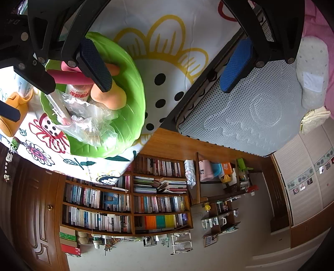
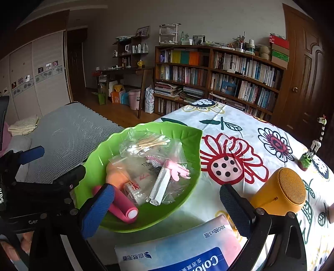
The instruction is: Organize soft objects
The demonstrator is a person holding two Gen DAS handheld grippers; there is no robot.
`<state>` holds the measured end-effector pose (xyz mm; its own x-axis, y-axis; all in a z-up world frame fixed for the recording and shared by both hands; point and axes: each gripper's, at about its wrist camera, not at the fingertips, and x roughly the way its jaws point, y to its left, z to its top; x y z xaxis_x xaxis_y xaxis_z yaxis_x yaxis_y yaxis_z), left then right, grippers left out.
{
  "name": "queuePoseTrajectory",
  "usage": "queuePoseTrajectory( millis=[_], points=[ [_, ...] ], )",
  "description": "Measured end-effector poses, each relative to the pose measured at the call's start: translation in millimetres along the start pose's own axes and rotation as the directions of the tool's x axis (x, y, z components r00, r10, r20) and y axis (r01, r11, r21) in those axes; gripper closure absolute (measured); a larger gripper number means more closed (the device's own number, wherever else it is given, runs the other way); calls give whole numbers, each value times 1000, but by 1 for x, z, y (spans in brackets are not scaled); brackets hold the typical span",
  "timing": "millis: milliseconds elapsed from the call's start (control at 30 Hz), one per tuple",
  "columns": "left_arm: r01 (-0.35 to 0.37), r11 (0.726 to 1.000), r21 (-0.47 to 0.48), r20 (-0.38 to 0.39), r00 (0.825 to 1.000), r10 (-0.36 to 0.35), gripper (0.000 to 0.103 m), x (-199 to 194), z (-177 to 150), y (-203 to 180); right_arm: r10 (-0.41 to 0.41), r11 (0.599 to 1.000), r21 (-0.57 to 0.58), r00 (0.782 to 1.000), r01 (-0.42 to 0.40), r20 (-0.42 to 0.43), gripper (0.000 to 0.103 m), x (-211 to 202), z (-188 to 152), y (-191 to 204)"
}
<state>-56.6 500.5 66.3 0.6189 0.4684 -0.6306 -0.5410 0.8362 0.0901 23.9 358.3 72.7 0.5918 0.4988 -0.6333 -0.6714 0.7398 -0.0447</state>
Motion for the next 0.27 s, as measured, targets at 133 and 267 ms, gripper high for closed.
queuePoseTrajectory(
  millis=[133, 267],
  points=[
    [-4, 1000, -4, 1, 1000, 4, 0, 2, 0, 1, 6, 1000, -8, 1000, -6, 3, 0, -2, 0, 2],
    [-4, 1000, -5, -2, 1000, 4, 0, 2, 0, 1, -1, 1000, -23, 1000, 1, -6, 0, -1, 1, 5]
  ],
)
